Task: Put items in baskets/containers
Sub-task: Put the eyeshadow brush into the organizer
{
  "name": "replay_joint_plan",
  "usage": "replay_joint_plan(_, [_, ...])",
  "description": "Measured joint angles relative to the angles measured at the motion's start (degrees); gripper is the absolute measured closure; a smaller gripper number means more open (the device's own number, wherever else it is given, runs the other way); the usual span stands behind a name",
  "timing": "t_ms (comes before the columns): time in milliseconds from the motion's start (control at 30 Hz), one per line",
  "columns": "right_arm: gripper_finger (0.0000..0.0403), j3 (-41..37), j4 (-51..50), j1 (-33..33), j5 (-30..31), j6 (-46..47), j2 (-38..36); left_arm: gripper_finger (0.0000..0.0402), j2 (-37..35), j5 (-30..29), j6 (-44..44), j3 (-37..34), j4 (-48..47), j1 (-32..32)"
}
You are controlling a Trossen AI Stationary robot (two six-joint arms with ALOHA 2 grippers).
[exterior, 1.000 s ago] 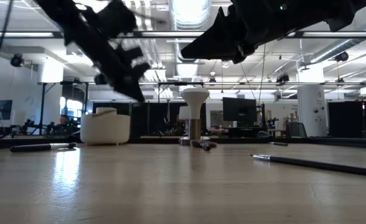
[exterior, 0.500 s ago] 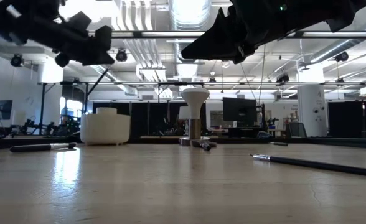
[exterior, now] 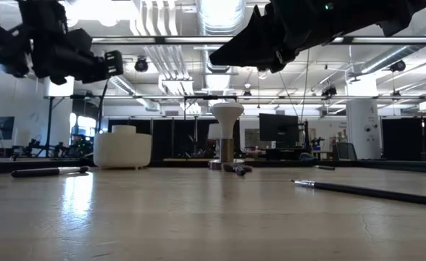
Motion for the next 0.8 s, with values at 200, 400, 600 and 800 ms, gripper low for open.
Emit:
replay_joint_plan(200, [0.0394, 0.0, 0.25, 0.0, 0.0, 0.17, 0.0, 0.0402, 5.59, 8.16, -4.3, 1.14, 0.54, 9.95])
replay_joint_plan(400, [0.0394, 0.0, 3.04, -0.02, 0.02, -0.6, 0.0, 0.0401, 12.72, 11.35, -2.03, 3.36, 7.66, 12.43])
replay_joint_plan(600, [0.0394, 0.02, 4.25, -0.02, 0.0, -2.8, 0.0, 0.0401, 20.95, 11.77, 1.86, 6.84, 11.57, 13.56])
replay_joint_plan(800, [0.0394, 0.02, 4.69, -0.03, 0.0, -5.86, 0.02, 0.0401, 28.46, 12.1, 3.01, 8.89, 14.57, 15.07])
